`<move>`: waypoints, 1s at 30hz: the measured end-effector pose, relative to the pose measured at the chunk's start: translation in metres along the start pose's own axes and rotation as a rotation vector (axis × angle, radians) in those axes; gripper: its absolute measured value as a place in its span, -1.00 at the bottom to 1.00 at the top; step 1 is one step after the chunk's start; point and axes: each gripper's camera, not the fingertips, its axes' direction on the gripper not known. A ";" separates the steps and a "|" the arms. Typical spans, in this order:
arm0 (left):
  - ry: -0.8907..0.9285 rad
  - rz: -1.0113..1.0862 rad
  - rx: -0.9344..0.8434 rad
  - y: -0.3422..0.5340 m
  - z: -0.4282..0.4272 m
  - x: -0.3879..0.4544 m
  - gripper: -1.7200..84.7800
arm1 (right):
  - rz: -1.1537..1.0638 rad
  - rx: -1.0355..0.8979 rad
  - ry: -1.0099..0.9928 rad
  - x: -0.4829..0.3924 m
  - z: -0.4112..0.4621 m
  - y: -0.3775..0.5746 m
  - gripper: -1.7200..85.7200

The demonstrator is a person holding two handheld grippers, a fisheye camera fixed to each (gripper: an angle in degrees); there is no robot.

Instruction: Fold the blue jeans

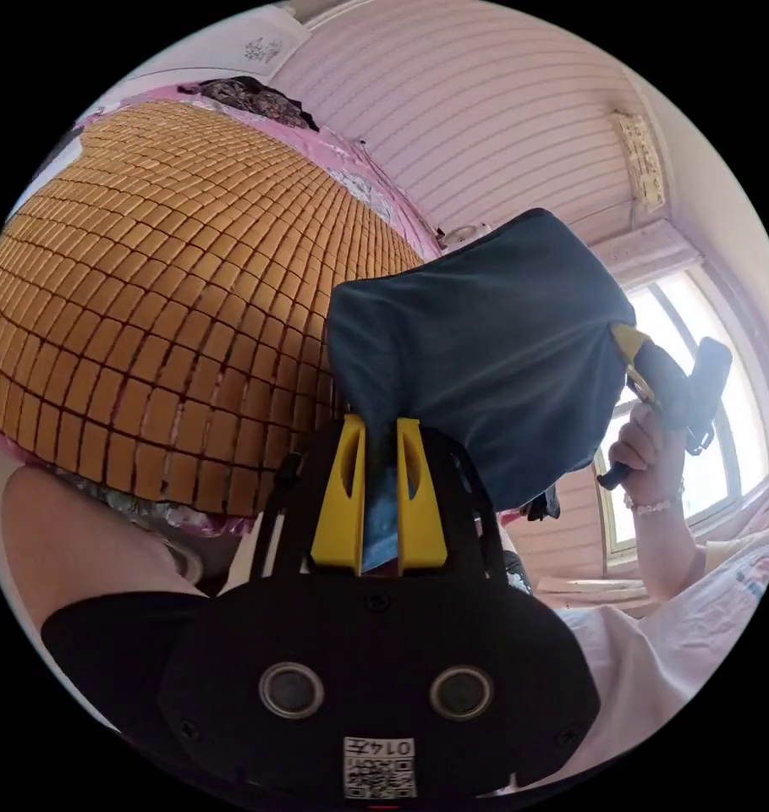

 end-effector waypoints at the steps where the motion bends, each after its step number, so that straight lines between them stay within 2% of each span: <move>1: 0.001 -0.043 0.083 0.008 -0.028 -0.012 -0.83 | -0.053 -0.009 -0.014 -0.013 0.002 -0.015 -0.90; 3: -0.012 -0.099 0.217 0.021 -0.074 -0.031 -0.83 | -0.268 -0.046 -0.077 -0.068 0.018 -0.071 -0.90; 6: -0.075 -0.177 0.459 0.050 -0.154 -0.059 -0.83 | -0.459 -0.063 -0.182 -0.133 0.038 -0.133 -0.90; 10: -0.205 -0.230 0.795 0.088 -0.263 -0.081 -0.83 | -0.591 -0.046 -0.332 -0.197 0.058 -0.209 -0.90; 16: -0.425 -0.167 1.085 0.089 -0.375 -0.093 -0.82 | -0.720 0.003 -0.477 -0.273 0.103 -0.350 -0.88; 19: -0.553 -0.177 1.118 0.063 -0.396 -0.121 -0.81 | -0.729 -0.009 -0.524 -0.296 0.146 -0.422 -0.85; 21: -0.544 -0.278 1.120 0.045 -0.396 -0.157 -0.81 | -0.691 -0.093 -0.431 -0.307 0.208 -0.473 -0.81; 23: -0.575 -0.404 1.035 0.026 -0.388 -0.203 -0.80 | -0.540 -0.204 -0.325 -0.304 0.263 -0.501 -0.78; 25: -0.553 -0.614 0.859 0.012 -0.376 -0.264 -0.81 | -0.444 -0.317 -0.235 -0.302 0.307 -0.508 -0.76; 27: -0.513 -0.593 0.819 0.009 -0.374 -0.282 -0.81 | -0.486 -0.346 -0.198 -0.315 0.337 -0.493 -0.76; 29: -0.555 -0.555 0.810 0.012 -0.376 -0.283 -0.81 | -0.560 -0.401 -0.164 -0.328 0.358 -0.478 -0.75; 30: -0.565 -0.518 0.801 0.016 -0.378 -0.281 -0.81 | -0.627 -0.447 -0.086 -0.338 0.371 -0.471 -0.75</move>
